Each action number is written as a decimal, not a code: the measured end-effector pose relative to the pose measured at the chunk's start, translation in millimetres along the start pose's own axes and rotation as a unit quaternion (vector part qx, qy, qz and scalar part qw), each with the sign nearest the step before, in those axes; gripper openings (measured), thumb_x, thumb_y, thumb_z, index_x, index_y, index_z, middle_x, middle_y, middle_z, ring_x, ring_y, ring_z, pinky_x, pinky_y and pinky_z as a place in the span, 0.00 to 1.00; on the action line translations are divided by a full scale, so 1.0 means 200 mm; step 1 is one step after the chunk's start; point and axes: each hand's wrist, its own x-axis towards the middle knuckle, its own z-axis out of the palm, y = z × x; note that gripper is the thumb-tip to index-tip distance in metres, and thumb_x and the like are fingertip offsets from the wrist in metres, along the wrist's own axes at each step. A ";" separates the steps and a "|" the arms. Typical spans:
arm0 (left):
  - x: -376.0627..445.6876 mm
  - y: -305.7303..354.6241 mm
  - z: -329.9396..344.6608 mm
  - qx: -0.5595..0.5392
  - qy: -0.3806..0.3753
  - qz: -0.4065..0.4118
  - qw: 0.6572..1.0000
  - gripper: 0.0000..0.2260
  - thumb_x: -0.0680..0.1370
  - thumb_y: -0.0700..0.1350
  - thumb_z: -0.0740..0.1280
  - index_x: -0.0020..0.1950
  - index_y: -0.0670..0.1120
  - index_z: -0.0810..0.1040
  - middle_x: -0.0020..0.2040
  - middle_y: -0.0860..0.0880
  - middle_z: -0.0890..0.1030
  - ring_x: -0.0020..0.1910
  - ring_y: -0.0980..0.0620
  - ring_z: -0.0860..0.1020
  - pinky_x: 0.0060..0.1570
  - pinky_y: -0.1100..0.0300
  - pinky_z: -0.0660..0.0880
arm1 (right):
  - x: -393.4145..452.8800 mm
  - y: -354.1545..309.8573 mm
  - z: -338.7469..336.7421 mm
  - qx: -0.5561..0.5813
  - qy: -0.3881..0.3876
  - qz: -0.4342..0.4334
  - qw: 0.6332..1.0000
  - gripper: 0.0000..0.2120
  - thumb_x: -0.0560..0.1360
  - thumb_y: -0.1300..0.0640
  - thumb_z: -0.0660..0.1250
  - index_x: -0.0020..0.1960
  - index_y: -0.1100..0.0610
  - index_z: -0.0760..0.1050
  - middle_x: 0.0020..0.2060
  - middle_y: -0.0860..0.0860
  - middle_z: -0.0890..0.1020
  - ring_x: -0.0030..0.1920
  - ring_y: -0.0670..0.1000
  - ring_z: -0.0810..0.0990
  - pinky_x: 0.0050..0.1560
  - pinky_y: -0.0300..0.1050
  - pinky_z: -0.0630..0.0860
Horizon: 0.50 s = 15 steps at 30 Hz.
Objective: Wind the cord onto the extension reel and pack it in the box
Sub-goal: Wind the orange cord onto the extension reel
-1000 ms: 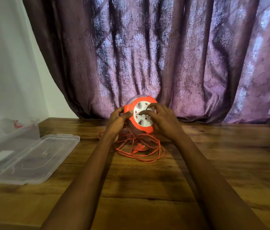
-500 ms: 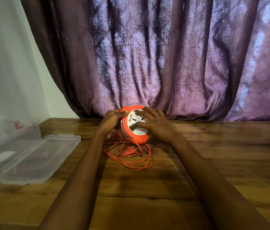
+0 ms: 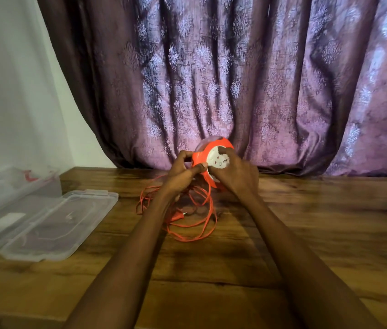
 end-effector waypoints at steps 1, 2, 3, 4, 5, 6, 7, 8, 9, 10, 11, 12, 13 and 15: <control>0.00 -0.01 0.01 -0.001 -0.009 0.001 1.000 0.13 0.73 0.39 0.75 0.51 0.50 0.75 0.45 0.48 0.82 0.31 0.47 0.81 0.30 0.54 0.79 | 0.01 0.00 -0.01 0.052 -0.022 0.058 0.997 0.34 0.59 0.29 0.66 0.63 0.39 0.71 0.56 0.55 0.84 0.59 0.60 0.81 0.57 0.52 0.74; 0.00 -0.03 0.02 0.003 -0.016 0.002 1.000 0.13 0.73 0.39 0.75 0.52 0.50 0.75 0.48 0.46 0.82 0.33 0.45 0.81 0.33 0.48 0.81 | 0.01 0.00 -0.01 0.099 -0.035 0.107 0.989 0.36 0.57 0.28 0.65 0.61 0.41 0.73 0.58 0.55 0.83 0.60 0.59 0.80 0.57 0.51 0.74; 0.00 -0.04 0.03 0.011 -0.019 0.003 1.000 0.14 0.73 0.39 0.75 0.53 0.49 0.75 0.51 0.43 0.82 0.37 0.45 0.82 0.37 0.43 0.81 | 0.02 0.00 -0.01 0.132 -0.041 0.140 0.980 0.37 0.54 0.28 0.64 0.60 0.44 0.75 0.58 0.54 0.83 0.60 0.58 0.80 0.57 0.50 0.74; 0.00 -0.04 0.04 0.020 -0.017 0.003 1.000 0.14 0.73 0.38 0.75 0.54 0.48 0.75 0.54 0.40 0.81 0.40 0.44 0.82 0.41 0.40 0.81 | 0.03 0.01 -0.01 0.153 -0.045 0.155 0.975 0.39 0.53 0.28 0.65 0.59 0.47 0.77 0.57 0.54 0.83 0.59 0.57 0.81 0.57 0.49 0.76; 0.00 -0.05 0.05 0.025 -0.011 0.004 1.000 0.15 0.73 0.38 0.75 0.54 0.48 0.75 0.55 0.39 0.81 0.43 0.44 0.82 0.44 0.40 0.81 | 0.03 0.02 0.00 0.172 -0.053 0.153 0.972 0.39 0.54 0.29 0.66 0.59 0.49 0.78 0.55 0.54 0.84 0.57 0.57 0.82 0.58 0.50 0.77; 0.00 -0.05 0.05 0.023 -0.003 0.002 1.000 0.15 0.73 0.37 0.75 0.54 0.48 0.75 0.55 0.38 0.81 0.44 0.44 0.81 0.46 0.42 0.81 | 0.04 0.04 0.00 0.206 -0.070 0.144 0.965 0.38 0.57 0.31 0.69 0.61 0.51 0.79 0.52 0.54 0.85 0.54 0.57 0.83 0.57 0.53 0.79; 0.00 -0.06 0.05 0.012 0.007 -0.004 1.000 0.14 0.73 0.37 0.74 0.54 0.47 0.75 0.52 0.39 0.81 0.42 0.45 0.81 0.44 0.44 0.81 | 0.05 0.06 0.01 0.257 -0.093 0.135 0.952 0.35 0.62 0.35 0.73 0.63 0.53 0.78 0.48 0.55 0.86 0.50 0.57 0.85 0.56 0.57 0.80; 0.00 -0.06 0.04 -0.003 0.018 -0.013 1.000 0.14 0.73 0.37 0.74 0.54 0.47 0.75 0.49 0.40 0.81 0.38 0.47 0.80 0.39 0.48 0.81 | 0.05 0.08 0.02 0.303 -0.117 0.128 0.937 0.29 0.68 0.42 0.75 0.64 0.55 0.77 0.45 0.57 0.86 0.46 0.58 0.86 0.56 0.61 0.80; -0.01 -0.06 0.03 -0.017 0.031 -0.024 0.999 0.13 0.73 0.37 0.74 0.54 0.46 0.75 0.47 0.42 0.80 0.34 0.50 0.79 0.34 0.53 0.79 | 0.06 0.10 0.03 0.320 -0.128 0.115 0.932 0.23 0.72 0.48 0.74 0.64 0.55 0.77 0.44 0.59 0.86 0.45 0.59 0.86 0.56 0.64 0.79; 0.00 -0.06 0.02 -0.030 0.046 -0.032 0.998 0.13 0.73 0.38 0.74 0.54 0.45 0.75 0.45 0.43 0.80 0.30 0.53 0.77 0.30 0.58 0.76 | 0.06 0.12 0.04 0.309 -0.121 0.093 0.939 0.19 0.74 0.51 0.73 0.63 0.54 0.77 0.45 0.59 0.86 0.46 0.60 0.86 0.56 0.65 0.79; 0.00 -0.06 0.01 -0.045 0.061 -0.040 0.996 0.13 0.73 0.38 0.74 0.55 0.44 0.75 0.44 0.44 0.81 0.28 0.55 0.77 0.28 0.61 0.74 | 0.06 0.12 0.04 0.269 -0.099 0.062 0.956 0.16 0.74 0.50 0.72 0.61 0.51 0.77 0.47 0.58 0.86 0.49 0.60 0.85 0.56 0.62 0.79; 0.00 -0.05 0.00 -0.062 0.075 -0.046 0.994 0.14 0.73 0.37 0.74 0.56 0.42 0.75 0.43 0.44 0.81 0.26 0.56 0.77 0.26 0.62 0.73 | 0.04 0.11 0.04 0.221 -0.069 0.031 0.972 0.14 0.74 0.48 0.71 0.58 0.48 0.77 0.47 0.54 0.86 0.50 0.58 0.84 0.54 0.58 0.79; 0.00 -0.05 0.00 -0.081 0.088 -0.052 0.991 0.15 0.73 0.36 0.74 0.57 0.42 0.75 0.43 0.44 0.81 0.26 0.56 0.78 0.25 0.63 0.73 | 0.02 0.10 0.02 0.186 -0.042 0.001 0.982 0.13 0.73 0.44 0.70 0.56 0.46 0.76 0.44 0.49 0.86 0.48 0.55 0.84 0.51 0.54 0.79; 0.00 -0.05 -0.01 -0.128 0.108 -0.067 0.984 0.16 0.73 0.35 0.73 0.58 0.41 0.75 0.42 0.42 0.82 0.27 0.54 0.79 0.25 0.62 0.75 | -0.02 0.04 0.00 0.192 -0.063 -0.070 0.977 0.15 0.71 0.37 0.69 0.52 0.44 0.75 0.38 0.45 0.84 0.42 0.48 0.82 0.45 0.48 0.77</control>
